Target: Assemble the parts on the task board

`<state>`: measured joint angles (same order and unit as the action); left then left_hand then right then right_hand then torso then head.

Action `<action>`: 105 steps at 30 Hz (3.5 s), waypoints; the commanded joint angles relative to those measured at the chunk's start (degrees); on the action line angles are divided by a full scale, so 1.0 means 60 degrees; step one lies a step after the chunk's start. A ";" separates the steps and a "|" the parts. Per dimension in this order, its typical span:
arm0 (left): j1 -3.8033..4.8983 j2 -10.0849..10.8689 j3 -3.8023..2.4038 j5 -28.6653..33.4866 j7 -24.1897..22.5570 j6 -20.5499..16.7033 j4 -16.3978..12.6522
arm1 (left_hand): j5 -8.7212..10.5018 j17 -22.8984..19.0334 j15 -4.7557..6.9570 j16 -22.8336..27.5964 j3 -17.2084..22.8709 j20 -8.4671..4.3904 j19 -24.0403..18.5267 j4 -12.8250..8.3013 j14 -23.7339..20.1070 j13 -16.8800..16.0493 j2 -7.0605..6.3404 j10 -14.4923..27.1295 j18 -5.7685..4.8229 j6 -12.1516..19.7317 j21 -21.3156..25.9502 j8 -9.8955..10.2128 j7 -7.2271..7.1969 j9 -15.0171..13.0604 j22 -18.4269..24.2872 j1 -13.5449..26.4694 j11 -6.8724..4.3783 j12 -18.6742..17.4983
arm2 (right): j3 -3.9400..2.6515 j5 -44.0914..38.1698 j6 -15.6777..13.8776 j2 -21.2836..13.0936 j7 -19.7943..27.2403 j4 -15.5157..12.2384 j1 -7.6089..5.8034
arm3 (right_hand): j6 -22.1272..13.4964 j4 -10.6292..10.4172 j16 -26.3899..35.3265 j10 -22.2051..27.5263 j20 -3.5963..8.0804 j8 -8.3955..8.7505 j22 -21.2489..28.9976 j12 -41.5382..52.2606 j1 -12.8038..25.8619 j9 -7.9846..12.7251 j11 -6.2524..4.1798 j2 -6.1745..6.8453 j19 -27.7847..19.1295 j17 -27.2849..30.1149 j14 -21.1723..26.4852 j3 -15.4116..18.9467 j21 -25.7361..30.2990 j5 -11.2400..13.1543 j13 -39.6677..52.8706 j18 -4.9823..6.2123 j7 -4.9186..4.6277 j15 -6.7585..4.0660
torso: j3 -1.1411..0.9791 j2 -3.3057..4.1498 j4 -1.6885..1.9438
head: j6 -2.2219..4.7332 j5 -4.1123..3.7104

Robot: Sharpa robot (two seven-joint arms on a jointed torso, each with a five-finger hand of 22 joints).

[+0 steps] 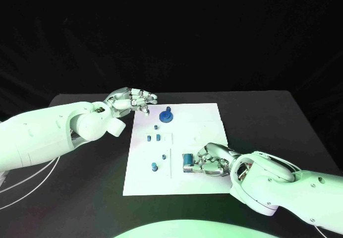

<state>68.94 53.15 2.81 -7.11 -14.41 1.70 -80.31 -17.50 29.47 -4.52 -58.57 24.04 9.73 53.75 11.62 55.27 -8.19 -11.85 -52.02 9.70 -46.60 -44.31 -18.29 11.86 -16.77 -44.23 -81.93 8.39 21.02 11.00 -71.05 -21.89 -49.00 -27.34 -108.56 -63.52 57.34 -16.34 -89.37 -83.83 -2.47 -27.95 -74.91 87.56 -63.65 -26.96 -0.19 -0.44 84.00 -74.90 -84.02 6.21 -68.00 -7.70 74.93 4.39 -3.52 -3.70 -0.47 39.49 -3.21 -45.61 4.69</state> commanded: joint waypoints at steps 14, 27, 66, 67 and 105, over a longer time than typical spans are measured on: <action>-0.0021 -0.0013 -0.0005 0.0062 0.0205 0.0096 -0.0076 | -0.0052 0.0010 0.0015 -0.0031 -0.0016 0.0010 -0.0036 0.0065 -0.0045 -0.0008 0.0077 0.0085 0.0133 0.0065 0.0062 0.0015 0.0006 0.0014 0.0011 0.0003 0.0021 0.0031 | 0.0001 -0.0104 0.0183 0.0046 0.0057 0.0270 -0.0014 | 0.0156 0.0222 -0.0017 -0.0957 0.0174 0.0000 -0.0887 0.0285 -0.2794 0.0165 -0.0205 -0.0066 0.0184 -0.2268 -0.0945 -0.1046 0.0018 0.0233 0.2427 -0.0088 0.0148 -0.0191 | -0.0003 0.0004 0.0007 | 0.0003 0.0001; -0.0072 -0.0003 -0.0005 0.0090 0.0234 0.0109 -0.0071 | -0.0046 0.0011 0.0010 -0.0032 -0.0019 0.0012 -0.0034 0.0086 -0.0048 -0.0006 0.0091 0.0108 0.0132 0.0062 0.0065 0.0010 0.0006 0.0013 0.0012 0.0016 0.0026 0.0025 | 0.0000 0.0129 0.0176 -0.0019 0.0165 0.0324 -0.0027 | 0.0205 -0.0054 -0.0018 -0.0966 0.0184 -0.0034 -0.0926 0.0298 -0.2416 0.0197 -0.0193 0.0303 0.0200 -0.2272 -0.0946 -0.1185 0.0024 -0.0063 0.2437 -0.0095 0.0128 -0.0188 | 0.0000 0.0001 0.0000 | 0.0013 0.0020; -0.0120 0.0094 -0.0005 0.0207 -0.0299 0.0318 -0.0130 | 0.0034 0.0044 0.0016 -0.0062 -0.0530 0.0033 -0.0032 0.0381 -0.0070 -0.0106 -0.0189 -0.0029 0.0135 0.0070 0.0196 -0.0053 -0.0037 -0.0008 0.0090 0.0308 -0.0023 0.0230 | 0.0015 -0.1265 0.0211 -0.2755 0.0914 0.0135 -0.0697 | -0.0518 -0.0076 0.0103 -0.0566 -0.0109 0.0263 -0.0662 -0.0318 -0.1749 0.0274 0.0183 0.1367 0.0035 -0.1987 -0.0881 -0.1329 0.0835 0.0785 0.2024 0.0018 -0.0287 0.0133 | -0.0014 0.0000 -0.0011 | 0.0166 -0.0295; -0.0123 0.0092 -0.0005 0.0208 -0.0299 0.0316 -0.0130 | 0.0034 0.0044 0.0016 -0.0062 -0.0530 0.0033 -0.0032 0.0381 -0.0070 -0.0106 -0.0189 -0.0029 0.0135 0.0070 0.0196 -0.0053 -0.0037 -0.0008 0.0090 0.0308 -0.0023 0.0230 | 0.0016 -0.1332 0.0235 -0.2777 0.0870 0.0132 -0.0678 | -0.0478 -0.0078 0.0106 -0.0566 -0.0105 0.0241 -0.0666 -0.0320 -0.1736 0.0260 0.0172 0.1378 0.0039 -0.1981 -0.0880 -0.1341 0.0832 0.0785 0.2022 0.0018 -0.0273 0.0125 | -0.0012 -0.0001 -0.0013 | 0.0168 -0.0291; -0.0140 0.0105 -0.0005 0.0215 -0.0167 0.0396 -0.0158 | 0.0058 0.0062 0.0022 -0.0081 -0.0709 0.0024 0.0019 0.0608 -0.0056 -0.0154 -0.0032 -0.0007 0.0134 0.0075 0.0262 -0.0082 -0.0042 -0.0017 0.0139 0.0354 -0.0029 0.0297 | 0.0040 -0.2296 0.0415 -0.1709 0.0085 0.0751 0.0042 | -0.0056 -0.0048 0.0047 -0.0662 0.0042 0.0121 -0.0852 -0.0216 -0.1908 0.0138 -0.0027 0.1112 0.0164 -0.2137 -0.0916 -0.1885 0.0492 0.0627 0.2089 -0.0044 -0.0055 -0.0044 | -0.0005 0.0007 -0.0004 | 0.0107 -0.0166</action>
<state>68.09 53.84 2.82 -6.22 -15.01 2.92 -81.04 -17.29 29.78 -4.52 -58.79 19.91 9.73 53.75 14.95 55.28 -9.04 -12.53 -51.82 9.70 -46.40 -42.99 -18.50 11.66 -16.83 -43.46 -79.89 8.18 22.42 11.12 -83.17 -20.53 -59.57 -26.02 -104.39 -63.50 56.73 -16.58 -88.93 -84.04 -2.58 -27.63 -74.90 86.02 -74.49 -26.31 0.00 6.33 83.88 -74.90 -84.03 -4.71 -64.69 -3.56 74.93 4.40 -3.75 -3.71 -0.44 39.50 -3.24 -44.86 3.55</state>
